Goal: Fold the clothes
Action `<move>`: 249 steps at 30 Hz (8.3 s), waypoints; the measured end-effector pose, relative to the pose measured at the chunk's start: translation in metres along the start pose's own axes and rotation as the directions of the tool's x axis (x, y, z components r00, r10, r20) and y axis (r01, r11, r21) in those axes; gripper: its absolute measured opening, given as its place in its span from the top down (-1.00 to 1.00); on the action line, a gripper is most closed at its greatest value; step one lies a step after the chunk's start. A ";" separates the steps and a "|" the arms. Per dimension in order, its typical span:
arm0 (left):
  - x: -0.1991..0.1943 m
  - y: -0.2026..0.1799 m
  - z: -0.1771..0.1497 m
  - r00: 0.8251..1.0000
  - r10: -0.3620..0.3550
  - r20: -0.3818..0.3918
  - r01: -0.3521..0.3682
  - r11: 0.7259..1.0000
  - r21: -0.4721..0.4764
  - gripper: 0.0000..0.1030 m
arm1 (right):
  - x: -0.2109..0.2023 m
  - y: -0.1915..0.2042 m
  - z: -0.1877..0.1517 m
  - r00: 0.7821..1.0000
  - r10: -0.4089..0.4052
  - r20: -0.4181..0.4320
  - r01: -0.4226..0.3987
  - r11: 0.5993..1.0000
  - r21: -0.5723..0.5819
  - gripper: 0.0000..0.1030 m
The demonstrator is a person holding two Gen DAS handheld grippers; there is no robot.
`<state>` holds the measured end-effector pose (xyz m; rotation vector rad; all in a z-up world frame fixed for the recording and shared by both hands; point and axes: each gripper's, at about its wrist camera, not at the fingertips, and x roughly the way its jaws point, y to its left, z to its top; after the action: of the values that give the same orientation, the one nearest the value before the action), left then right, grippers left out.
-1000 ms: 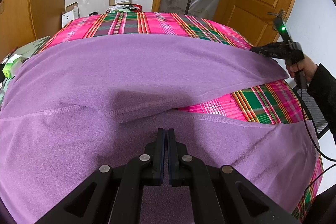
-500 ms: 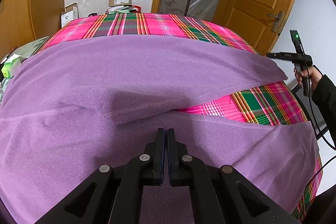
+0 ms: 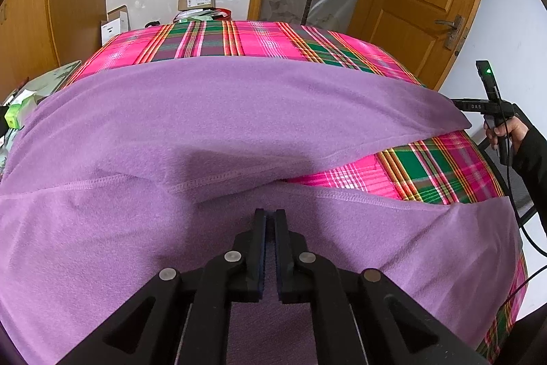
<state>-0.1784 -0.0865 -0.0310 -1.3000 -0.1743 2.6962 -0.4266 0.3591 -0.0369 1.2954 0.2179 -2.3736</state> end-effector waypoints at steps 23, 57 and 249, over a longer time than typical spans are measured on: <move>0.001 0.000 0.000 1.000 -0.002 0.001 0.002 1.000 -0.002 0.88 | -0.023 -0.065 -0.018 0.984 -0.090 0.156 0.013 0.899 0.437 0.37; -0.093 0.090 -0.074 0.983 0.182 0.039 -0.166 0.954 -0.251 0.88 | -0.102 0.255 -0.106 0.968 0.157 0.194 -0.173 0.982 0.073 0.37; -0.102 0.102 -0.114 0.955 0.280 0.098 -0.245 0.930 -0.273 0.81 | -0.051 0.340 -0.139 0.988 0.033 0.151 -0.054 0.989 0.137 -0.01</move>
<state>-0.0341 -0.2002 -0.0400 -1.2865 -0.4075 3.0796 -0.1481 0.1149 -0.0494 1.1644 -0.0233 -2.4715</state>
